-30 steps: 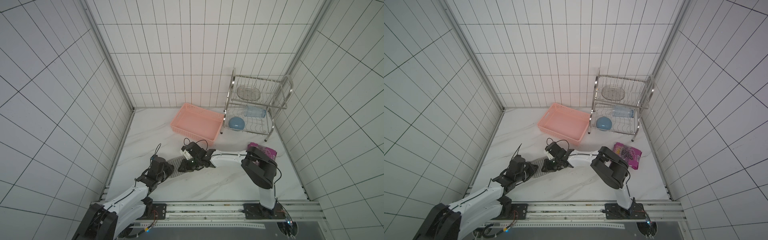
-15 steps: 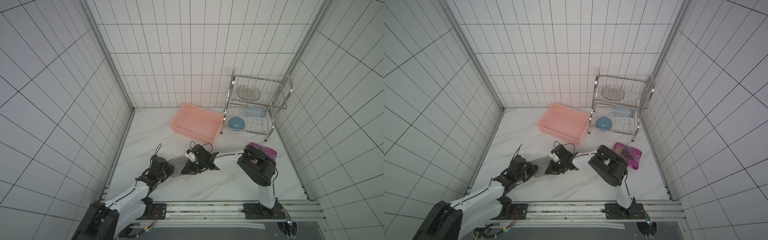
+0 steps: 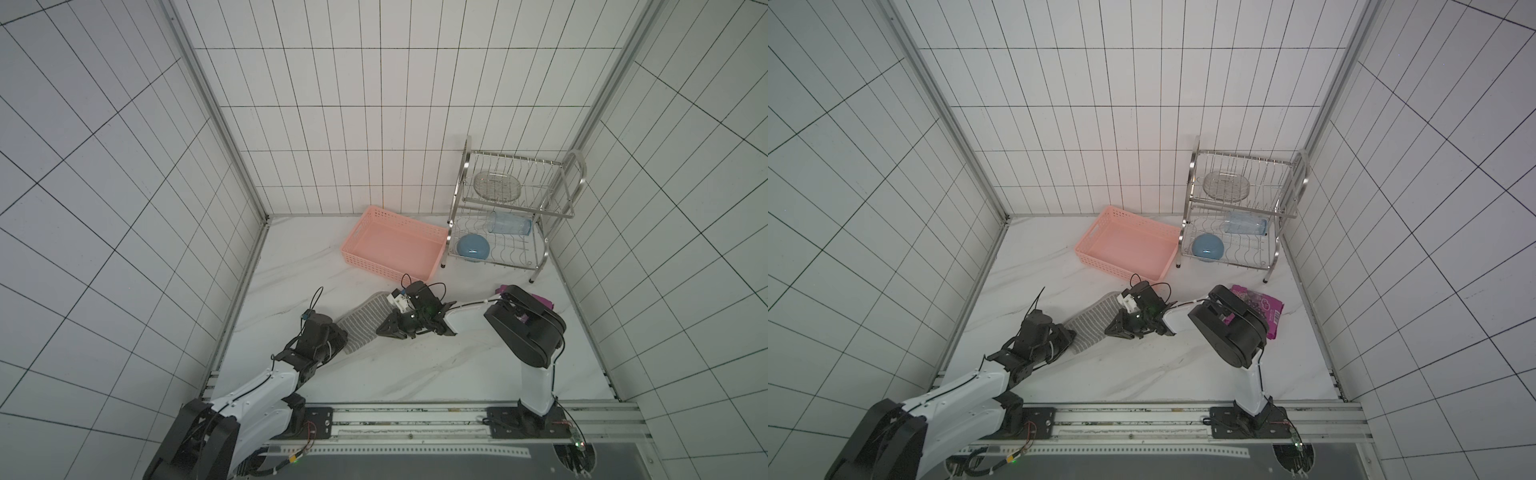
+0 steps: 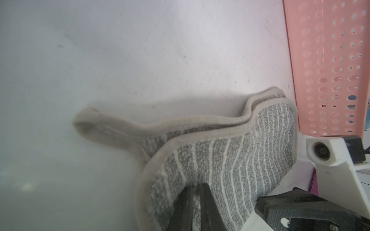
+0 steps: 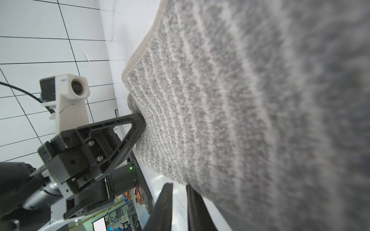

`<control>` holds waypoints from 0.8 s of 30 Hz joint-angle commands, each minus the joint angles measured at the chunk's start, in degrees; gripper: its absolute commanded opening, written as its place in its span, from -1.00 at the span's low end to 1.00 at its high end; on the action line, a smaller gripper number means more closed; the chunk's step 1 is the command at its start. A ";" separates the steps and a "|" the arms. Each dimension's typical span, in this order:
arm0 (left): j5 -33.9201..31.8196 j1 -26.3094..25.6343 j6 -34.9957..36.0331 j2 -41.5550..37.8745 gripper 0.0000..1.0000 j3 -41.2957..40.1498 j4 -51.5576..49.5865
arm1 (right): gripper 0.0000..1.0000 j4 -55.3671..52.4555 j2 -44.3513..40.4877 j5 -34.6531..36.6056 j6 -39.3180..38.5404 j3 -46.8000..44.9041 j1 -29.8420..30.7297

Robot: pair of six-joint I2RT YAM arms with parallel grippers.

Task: Fold the square dishcloth
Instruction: Smooth out the cleaning item at the center of the board.

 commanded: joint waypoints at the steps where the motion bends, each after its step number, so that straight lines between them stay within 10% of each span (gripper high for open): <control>1: -0.27 0.14 0.35 -2.03 -0.74 0.54 -3.28 | -0.64 2.51 -3.09 0.09 0.77 -0.64 0.42; 12: 1.24 -0.03 0.53 -16.54 -0.57 3.50 -11.93 | -0.70 4.97 -0.98 7.27 3.20 1.87 1.42; 24: 3.76 0.10 -0.97 -4.70 -0.65 -0.50 -4.38 | -0.70 3.39 -0.34 7.88 0.43 0.40 -3.36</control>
